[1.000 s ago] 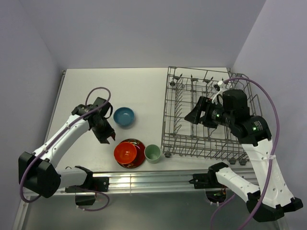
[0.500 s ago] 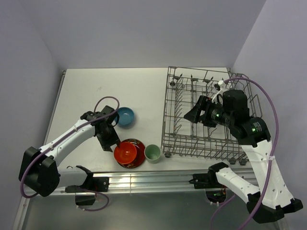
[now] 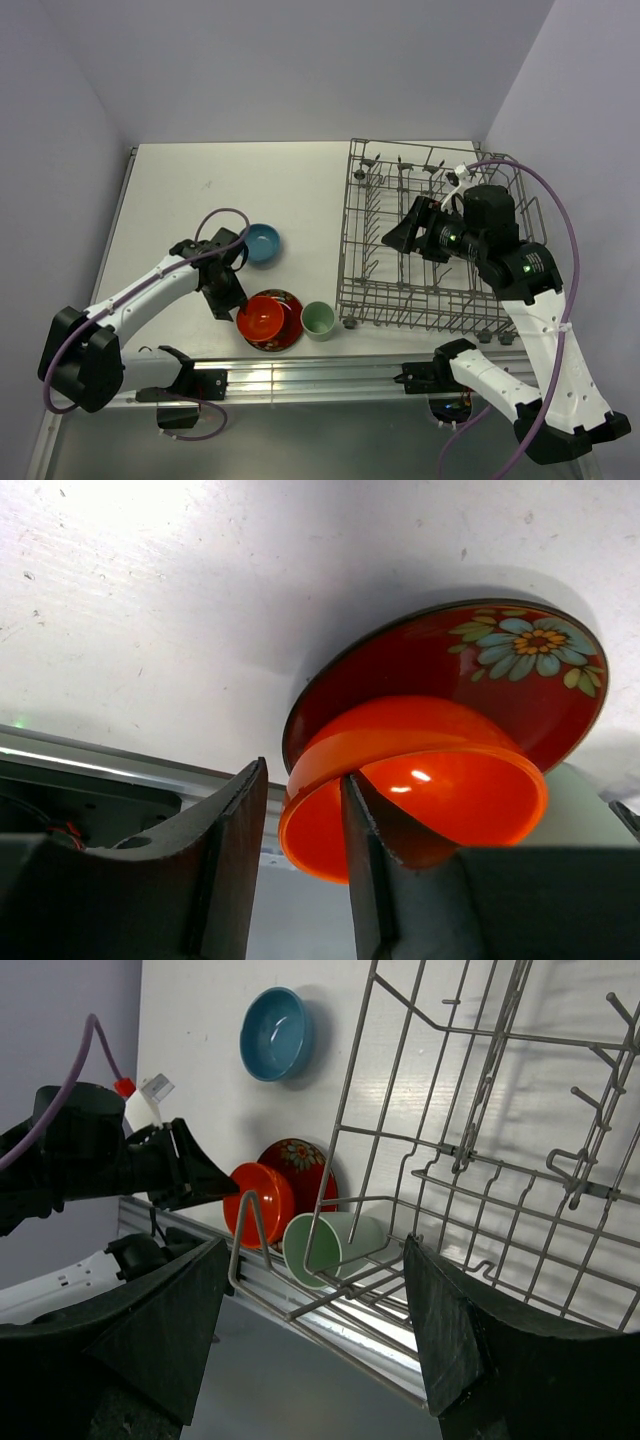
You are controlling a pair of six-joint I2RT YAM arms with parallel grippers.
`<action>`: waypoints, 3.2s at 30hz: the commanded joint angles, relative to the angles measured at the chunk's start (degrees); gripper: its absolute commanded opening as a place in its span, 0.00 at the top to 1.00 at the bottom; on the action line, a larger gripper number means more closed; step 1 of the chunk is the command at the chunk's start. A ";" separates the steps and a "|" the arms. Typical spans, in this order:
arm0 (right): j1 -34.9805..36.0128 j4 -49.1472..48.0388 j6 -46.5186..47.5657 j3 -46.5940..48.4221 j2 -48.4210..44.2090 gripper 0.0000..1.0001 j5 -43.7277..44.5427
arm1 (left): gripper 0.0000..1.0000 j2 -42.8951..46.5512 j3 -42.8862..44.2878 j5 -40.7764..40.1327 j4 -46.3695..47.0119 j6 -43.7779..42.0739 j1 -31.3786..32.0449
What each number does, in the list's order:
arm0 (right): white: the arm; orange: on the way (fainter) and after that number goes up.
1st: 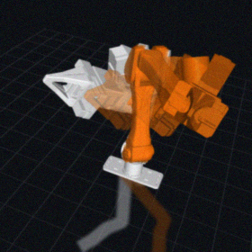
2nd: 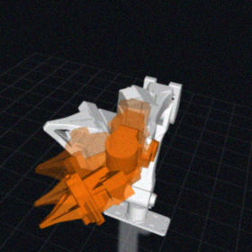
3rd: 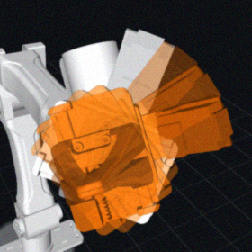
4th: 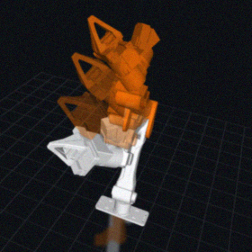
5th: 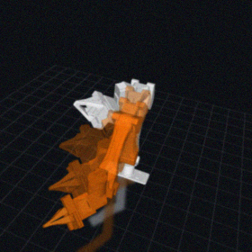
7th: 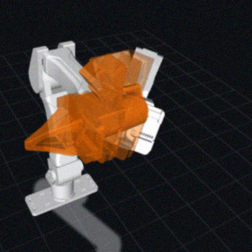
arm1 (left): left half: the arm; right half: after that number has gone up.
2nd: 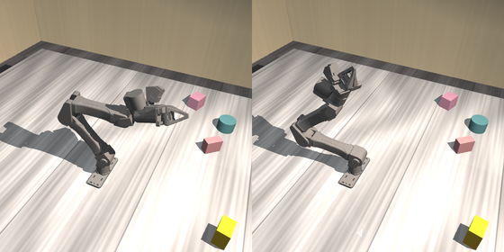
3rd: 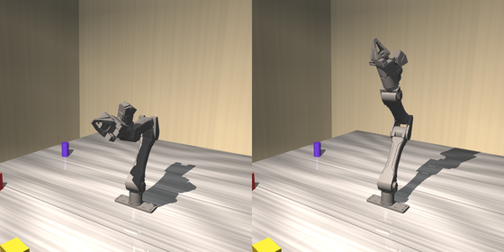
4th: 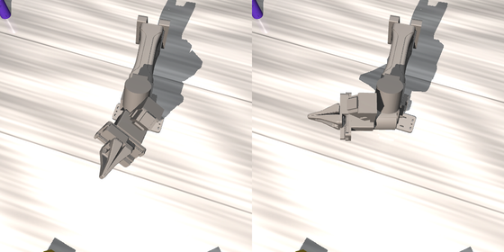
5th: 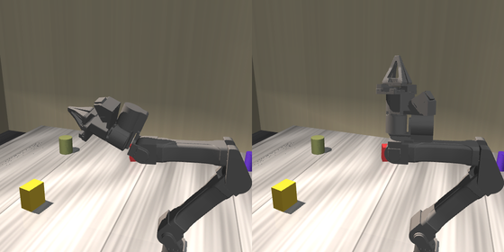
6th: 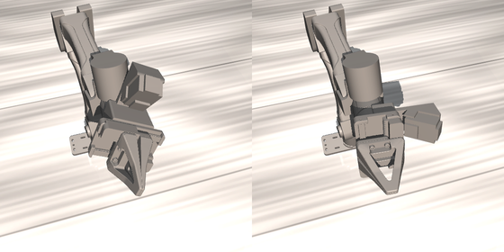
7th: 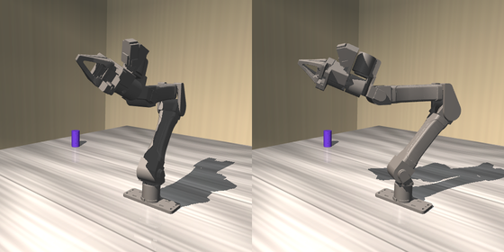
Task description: Load the mixed dishes into the dish rack
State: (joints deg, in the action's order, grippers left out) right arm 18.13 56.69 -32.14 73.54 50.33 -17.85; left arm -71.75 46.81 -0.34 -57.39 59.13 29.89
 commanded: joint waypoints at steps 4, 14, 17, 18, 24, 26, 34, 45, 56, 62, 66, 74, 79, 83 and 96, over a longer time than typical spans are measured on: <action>0.33 -2.19 -0.11 0.64 0.12 0.22 0.00 | 0.65 2.66 -2.86 -1.68 2.89 -0.78 0.17; 0.24 -1.84 -0.20 1.26 -0.23 0.22 1.23 | 1.00 3.89 0.91 -1.95 -0.44 -1.65 0.17; 0.33 -2.02 -0.12 2.13 0.03 0.22 0.71 | 1.00 4.77 5.47 -2.03 -4.39 -1.48 0.17; 0.33 -2.02 0.06 2.48 0.30 0.22 0.36 | 1.00 4.77 8.62 -2.12 -5.71 -1.39 0.26; 1.46 -0.70 4.71 10.72 6.26 0.23 -2.37 | 1.00 -0.65 26.53 -2.91 -16.50 -4.19 0.61; 2.95 0.87 7.35 13.99 8.64 0.24 -2.89 | 1.00 -3.39 32.00 -5.44 -19.85 -4.82 2.10; 21.04 5.45 13.15 29.72 22.88 0.26 3.34 | 1.00 -6.74 39.94 -2.04 -21.28 -4.03 6.05; 40.04 7.39 23.43 37.47 36.07 0.31 6.33 | 1.00 -7.53 39.94 2.36 -21.36 -5.17 7.11; 47.70 1.59 27.30 27.28 34.76 0.42 10.46 | 1.00 -7.97 40.38 9.21 -21.28 -7.36 7.11; 49.90 0.53 30.20 24.37 35.10 0.46 12.31 | 1.00 -5.87 37.66 11.59 -21.01 -7.89 7.11; 50.95 0.44 31.52 24.72 36.42 0.47 13.54 | 1.00 -4.72 36.34 11.85 -21.36 -8.42 7.11; 53.32 0.88 33.90 24.55 39.67 0.49 14.41 | 1.00 -3.05 35.11 13.26 -21.36 -8.51 7.11; 54.73 0.70 34.51 24.46 41.51 0.52 14.77 | 1.00 -2.35 34.06 13.78 -21.36 -8.86 7.11; 56.84 1.58 35.65 24.29 43.01 0.58 17.75 | 1.00 -2.17 34.58 14.49 -21.28 -9.30 7.11; 60.71 -1.49 38.38 22.00 41.78 1.00 29.71 | 1.00 -1.20 33.87 15.10 -21.02 -9.48 7.02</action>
State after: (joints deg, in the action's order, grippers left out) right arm 79.37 56.95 7.25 95.90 93.78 5.04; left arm -74.41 80.03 13.72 -76.82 47.33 37.54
